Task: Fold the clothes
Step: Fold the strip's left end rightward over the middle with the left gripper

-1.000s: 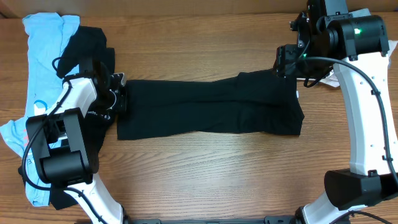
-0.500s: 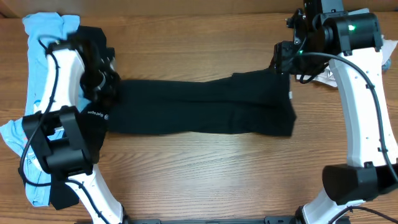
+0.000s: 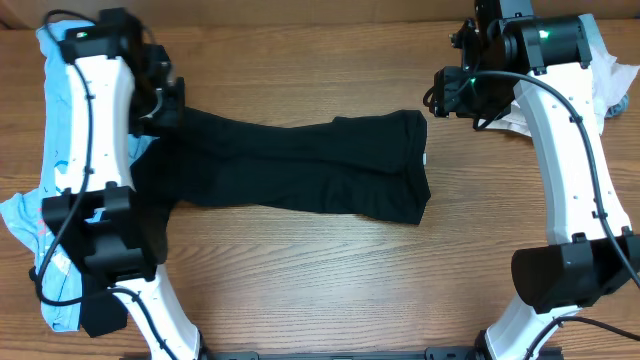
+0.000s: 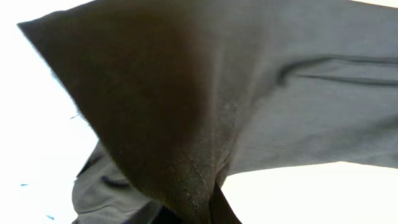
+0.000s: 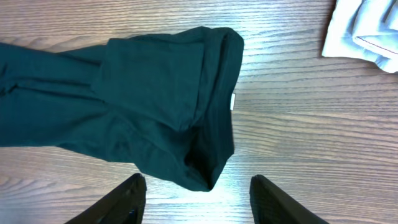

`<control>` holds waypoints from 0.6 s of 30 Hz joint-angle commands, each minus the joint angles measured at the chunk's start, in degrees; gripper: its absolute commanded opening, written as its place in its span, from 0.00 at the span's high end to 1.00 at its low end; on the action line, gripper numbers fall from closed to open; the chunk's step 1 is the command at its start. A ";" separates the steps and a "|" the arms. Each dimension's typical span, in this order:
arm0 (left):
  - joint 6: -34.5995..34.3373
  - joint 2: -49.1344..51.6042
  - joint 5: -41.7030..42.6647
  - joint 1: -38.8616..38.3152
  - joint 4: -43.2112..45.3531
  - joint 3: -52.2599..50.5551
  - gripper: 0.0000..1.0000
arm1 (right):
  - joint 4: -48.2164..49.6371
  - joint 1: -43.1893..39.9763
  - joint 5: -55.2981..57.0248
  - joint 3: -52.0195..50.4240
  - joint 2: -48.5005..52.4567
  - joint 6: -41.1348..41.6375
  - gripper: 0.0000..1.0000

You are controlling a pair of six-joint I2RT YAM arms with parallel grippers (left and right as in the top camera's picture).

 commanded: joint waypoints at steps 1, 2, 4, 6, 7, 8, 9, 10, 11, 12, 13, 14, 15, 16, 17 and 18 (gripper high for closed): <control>-3.50 -0.44 0.96 -5.20 0.24 1.18 0.96 | 0.55 -0.31 1.46 -0.24 1.31 0.04 0.44; -3.96 -0.44 0.96 -6.40 0.28 1.16 0.96 | 0.81 -0.48 1.46 -0.24 1.36 0.04 0.44; -5.14 -0.44 1.05 -9.22 0.48 1.16 0.96 | 1.27 -0.83 1.46 -0.24 1.36 0.07 0.44; -5.88 -0.39 1.84 -12.09 0.79 1.16 0.96 | 1.99 -1.29 1.46 -0.24 1.36 0.04 0.44; -5.90 -0.35 1.99 -13.31 0.94 1.16 0.96 | 2.40 -1.55 1.44 -0.24 1.38 0.07 0.44; -6.27 -0.22 1.97 -14.53 1.16 1.16 0.96 | 2.89 -1.86 1.42 -0.24 1.36 0.07 0.44; -7.04 -0.11 1.97 -15.91 1.46 1.16 0.96 | 3.28 -2.12 1.42 -0.24 1.38 0.07 0.44; -8.02 -0.09 1.99 -17.20 2.05 1.14 0.96 | 3.58 -2.40 1.40 -0.24 1.36 0.09 0.44; -8.76 0.09 1.97 -18.23 2.67 1.09 0.96 | 3.76 -2.62 1.40 -0.24 1.36 0.07 0.44; -9.40 0.13 1.99 -19.26 3.26 1.07 0.96 | 3.87 -2.89 1.40 -0.24 1.36 0.07 0.44; -9.97 0.39 1.99 -20.41 3.91 1.07 0.95 | 3.98 -3.15 1.40 -0.24 1.36 0.07 0.44; -10.49 0.61 1.99 -21.35 4.46 1.07 0.96 | 4.04 -3.37 1.40 -0.24 1.38 0.07 0.44; -11.15 1.03 1.99 -22.58 5.11 1.05 0.96 | 4.07 -3.67 1.38 -0.24 1.36 0.07 0.44; -11.52 1.53 1.97 -23.39 5.57 1.05 0.96 | 4.02 -3.89 1.36 -0.24 1.36 0.07 0.44; -11.87 1.90 1.99 -24.22 5.88 1.05 0.95 | 3.98 -4.11 1.36 -0.24 1.36 0.07 0.44; -12.24 3.34 2.19 -25.92 6.40 1.05 0.66 | 3.98 -4.50 1.22 -0.24 1.36 0.04 0.44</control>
